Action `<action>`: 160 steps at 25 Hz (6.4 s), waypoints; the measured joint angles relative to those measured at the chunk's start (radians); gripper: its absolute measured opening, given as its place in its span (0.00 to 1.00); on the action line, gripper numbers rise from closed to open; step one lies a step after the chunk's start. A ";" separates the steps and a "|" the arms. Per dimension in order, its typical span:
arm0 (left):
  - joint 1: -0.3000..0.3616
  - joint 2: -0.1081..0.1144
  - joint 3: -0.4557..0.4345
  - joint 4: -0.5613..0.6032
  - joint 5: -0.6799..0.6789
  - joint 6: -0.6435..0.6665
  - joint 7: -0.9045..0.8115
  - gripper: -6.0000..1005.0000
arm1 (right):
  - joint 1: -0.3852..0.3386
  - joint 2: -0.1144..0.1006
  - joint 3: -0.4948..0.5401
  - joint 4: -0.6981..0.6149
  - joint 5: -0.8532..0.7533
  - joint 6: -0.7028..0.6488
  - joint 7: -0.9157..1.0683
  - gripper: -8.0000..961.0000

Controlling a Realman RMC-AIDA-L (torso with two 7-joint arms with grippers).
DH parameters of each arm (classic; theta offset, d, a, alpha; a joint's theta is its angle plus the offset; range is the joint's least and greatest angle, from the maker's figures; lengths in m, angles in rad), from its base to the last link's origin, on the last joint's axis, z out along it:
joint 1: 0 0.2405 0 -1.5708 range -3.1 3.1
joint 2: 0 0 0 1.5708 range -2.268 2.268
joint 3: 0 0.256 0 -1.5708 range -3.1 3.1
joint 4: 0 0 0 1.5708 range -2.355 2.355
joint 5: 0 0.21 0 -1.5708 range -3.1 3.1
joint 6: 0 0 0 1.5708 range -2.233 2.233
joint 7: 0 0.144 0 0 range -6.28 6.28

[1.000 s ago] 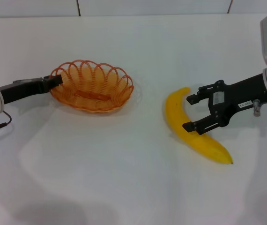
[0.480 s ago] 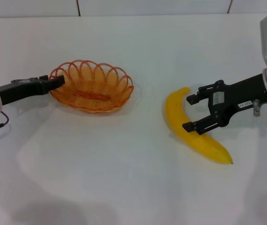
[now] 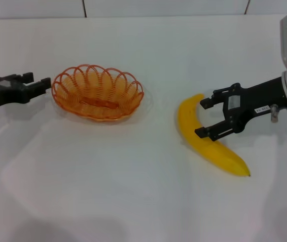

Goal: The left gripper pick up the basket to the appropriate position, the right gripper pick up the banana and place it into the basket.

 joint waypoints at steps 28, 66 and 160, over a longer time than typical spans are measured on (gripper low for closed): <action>0.193 0.001 -0.004 0.123 -0.023 0.362 0.324 0.58 | -0.144 0.020 -0.487 -0.452 0.015 0.121 0.562 0.90; 0.180 0.001 -0.002 0.092 -0.007 0.349 0.348 0.58 | -0.042 0.015 -0.550 -0.275 -0.136 0.146 0.711 0.77; 0.156 -0.002 -0.011 0.042 0.009 0.324 0.387 0.58 | -0.154 0.006 -0.194 0.073 0.441 0.205 -0.129 0.81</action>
